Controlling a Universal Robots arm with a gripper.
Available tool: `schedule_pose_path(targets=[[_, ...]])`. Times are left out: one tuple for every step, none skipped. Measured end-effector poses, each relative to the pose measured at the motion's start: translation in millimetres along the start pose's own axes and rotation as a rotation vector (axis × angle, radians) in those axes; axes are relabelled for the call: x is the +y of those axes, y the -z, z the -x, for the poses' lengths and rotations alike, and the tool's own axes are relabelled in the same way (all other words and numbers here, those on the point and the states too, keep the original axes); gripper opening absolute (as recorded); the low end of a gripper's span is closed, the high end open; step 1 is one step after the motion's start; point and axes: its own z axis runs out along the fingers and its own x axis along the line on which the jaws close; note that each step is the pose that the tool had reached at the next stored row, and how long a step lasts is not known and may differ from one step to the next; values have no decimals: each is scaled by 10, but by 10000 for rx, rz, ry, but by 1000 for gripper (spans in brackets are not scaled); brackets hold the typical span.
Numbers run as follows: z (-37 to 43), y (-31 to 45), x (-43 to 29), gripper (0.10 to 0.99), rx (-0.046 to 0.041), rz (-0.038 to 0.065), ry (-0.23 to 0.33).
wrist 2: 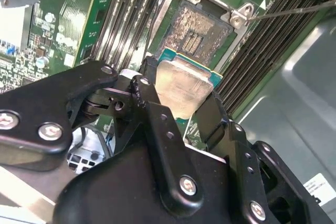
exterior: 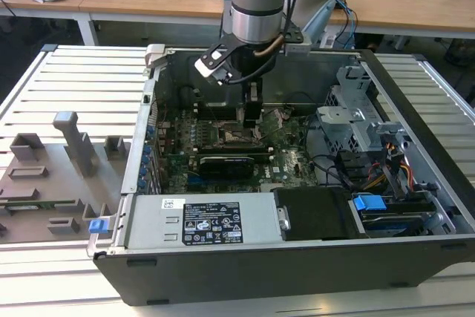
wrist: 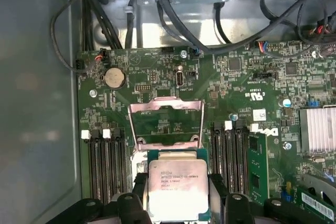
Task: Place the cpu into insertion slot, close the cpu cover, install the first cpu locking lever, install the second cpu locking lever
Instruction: 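Place the cpu into insertion slot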
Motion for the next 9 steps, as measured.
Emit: schedule_pose_path(targets=[[3,-5,-42,541,-3,0,2],[5,-13,-97,541,-5,1,0],[7,-21,-126,541,-5,1,2],[9,-25,-151,541,-5,0,14],[10,-29,-187,541,-2,1,27],[12,-34,-219,541,-2,1,39],[13,-38,-230,541,-3,1,45],[13,-49,-235,541,-3,1,49],[14,-76,-243,541,-3,0,56]])
